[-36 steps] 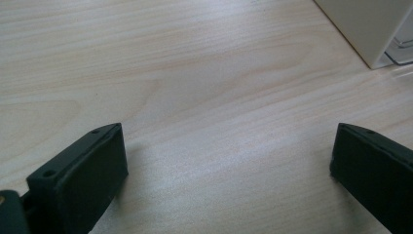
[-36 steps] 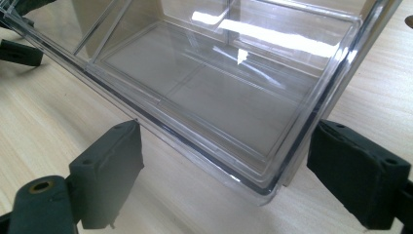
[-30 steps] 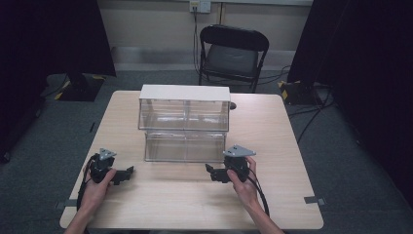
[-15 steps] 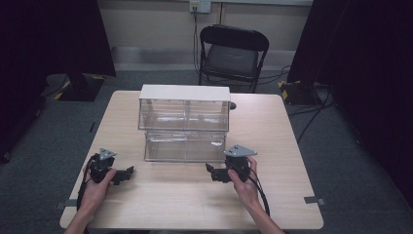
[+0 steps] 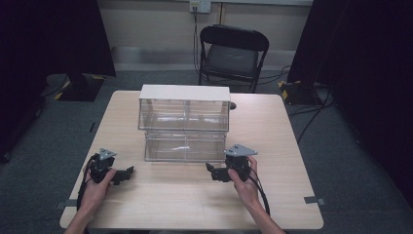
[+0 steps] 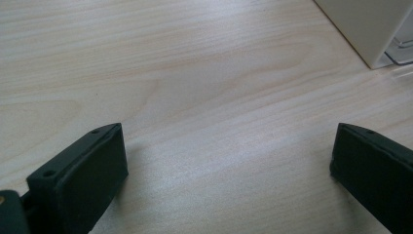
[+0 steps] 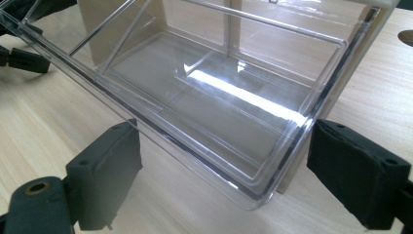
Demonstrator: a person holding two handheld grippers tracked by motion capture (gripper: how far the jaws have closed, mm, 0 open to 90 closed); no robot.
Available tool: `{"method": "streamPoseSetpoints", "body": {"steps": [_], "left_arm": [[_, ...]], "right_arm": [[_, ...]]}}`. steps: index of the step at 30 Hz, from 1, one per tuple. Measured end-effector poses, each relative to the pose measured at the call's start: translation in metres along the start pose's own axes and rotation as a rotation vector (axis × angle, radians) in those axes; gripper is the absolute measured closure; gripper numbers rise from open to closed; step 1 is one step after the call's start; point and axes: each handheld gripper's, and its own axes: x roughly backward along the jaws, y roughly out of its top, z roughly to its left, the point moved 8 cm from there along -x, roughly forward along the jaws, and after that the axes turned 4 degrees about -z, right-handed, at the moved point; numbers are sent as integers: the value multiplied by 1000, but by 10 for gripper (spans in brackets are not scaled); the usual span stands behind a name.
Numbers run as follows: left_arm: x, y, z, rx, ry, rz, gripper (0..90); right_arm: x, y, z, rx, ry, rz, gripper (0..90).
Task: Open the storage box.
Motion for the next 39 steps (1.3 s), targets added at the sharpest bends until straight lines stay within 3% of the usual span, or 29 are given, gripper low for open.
{"method": "streamPoseSetpoints", "body": {"steps": [39], "left_arm": [[0, 0, 0, 2, -1, 0, 0]], "right_arm": [[3, 5, 2, -1, -1, 10, 113]]}}
